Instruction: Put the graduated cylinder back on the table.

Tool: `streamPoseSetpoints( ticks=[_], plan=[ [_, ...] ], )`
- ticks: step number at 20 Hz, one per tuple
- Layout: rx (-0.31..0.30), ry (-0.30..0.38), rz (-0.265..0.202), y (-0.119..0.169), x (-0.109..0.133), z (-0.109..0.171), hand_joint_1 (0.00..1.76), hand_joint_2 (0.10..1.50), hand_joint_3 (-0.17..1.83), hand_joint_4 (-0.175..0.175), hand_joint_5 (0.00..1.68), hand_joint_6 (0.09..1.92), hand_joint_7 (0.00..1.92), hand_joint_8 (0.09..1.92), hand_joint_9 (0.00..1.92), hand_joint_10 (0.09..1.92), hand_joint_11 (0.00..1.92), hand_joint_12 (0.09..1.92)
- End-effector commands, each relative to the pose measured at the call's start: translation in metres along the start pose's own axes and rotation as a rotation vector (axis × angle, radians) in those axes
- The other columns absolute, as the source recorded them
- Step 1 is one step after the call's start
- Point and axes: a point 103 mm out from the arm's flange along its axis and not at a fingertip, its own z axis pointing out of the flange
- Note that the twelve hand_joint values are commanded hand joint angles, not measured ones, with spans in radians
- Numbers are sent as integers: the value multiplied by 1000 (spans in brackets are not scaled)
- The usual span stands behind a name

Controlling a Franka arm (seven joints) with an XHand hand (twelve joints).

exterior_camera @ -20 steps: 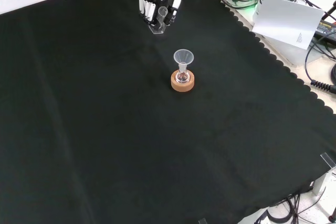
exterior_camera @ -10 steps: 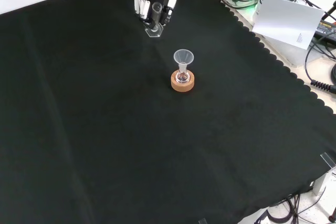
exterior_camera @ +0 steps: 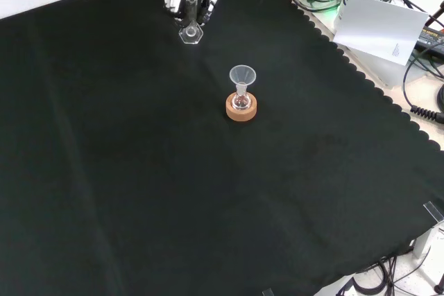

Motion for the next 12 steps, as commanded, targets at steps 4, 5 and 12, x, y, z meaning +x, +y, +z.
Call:
streamPoseSetpoints(
  ticks=[4, 5, 12],
  plan=[
    [-53, 209, -167, 71, 20, 69, 1262, 1114, 1, -175, 962, 1017, 1003, 1002, 1426, 87, 1054, 868],
    [-61, 216, -170, 73, 20, 70, 1262, 1114, 1, -175, 962, 1017, 1003, 1002, 1426, 87, 1053, 868],
    [-105, 232, -183, 79, 25, 81, 1261, 1115, 1, -175, 961, 1019, 1001, 1004, 1424, 87, 1052, 870]
  ],
)
